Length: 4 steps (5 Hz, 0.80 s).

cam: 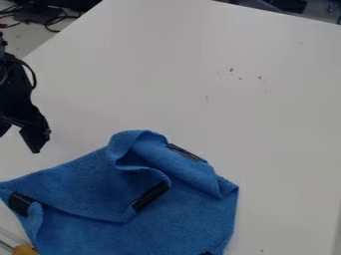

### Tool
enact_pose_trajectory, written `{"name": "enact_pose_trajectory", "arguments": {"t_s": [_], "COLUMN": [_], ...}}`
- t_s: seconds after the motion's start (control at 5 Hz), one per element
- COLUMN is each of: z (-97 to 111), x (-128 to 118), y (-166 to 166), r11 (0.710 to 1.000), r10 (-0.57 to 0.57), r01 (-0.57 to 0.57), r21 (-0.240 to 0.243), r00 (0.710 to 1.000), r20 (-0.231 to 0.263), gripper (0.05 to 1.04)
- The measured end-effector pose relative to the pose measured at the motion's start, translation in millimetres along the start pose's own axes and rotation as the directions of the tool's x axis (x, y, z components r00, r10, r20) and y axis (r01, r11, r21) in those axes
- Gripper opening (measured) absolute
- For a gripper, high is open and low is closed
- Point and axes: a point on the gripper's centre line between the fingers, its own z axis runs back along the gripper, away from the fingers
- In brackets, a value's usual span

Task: Unfold the cloth from the right to left

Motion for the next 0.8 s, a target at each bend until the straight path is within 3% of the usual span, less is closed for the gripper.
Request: {"name": "enact_pose_trajectory", "arguments": {"t_s": [0.2,0.4,0.6,0.8], "z": [-3.1,3.9,15.4,33.6], "x": [-4.3,0.9,2.4,3.1], "y": [-3.1,-20.5,-39.5,-80.1], "r11": [1.000,0.999,0.998,0.997], "r10": [0.009,0.026,0.042,0.076], "r01": [-0.009,-0.026,-0.042,-0.076], "r21": [-0.008,0.034,0.040,0.018], "r00": [1.000,1.000,0.999,0.997], "r20": [-0.018,-0.007,-0.007,-0.006], "gripper": [1.000,1.000,1.000,1.000]}}
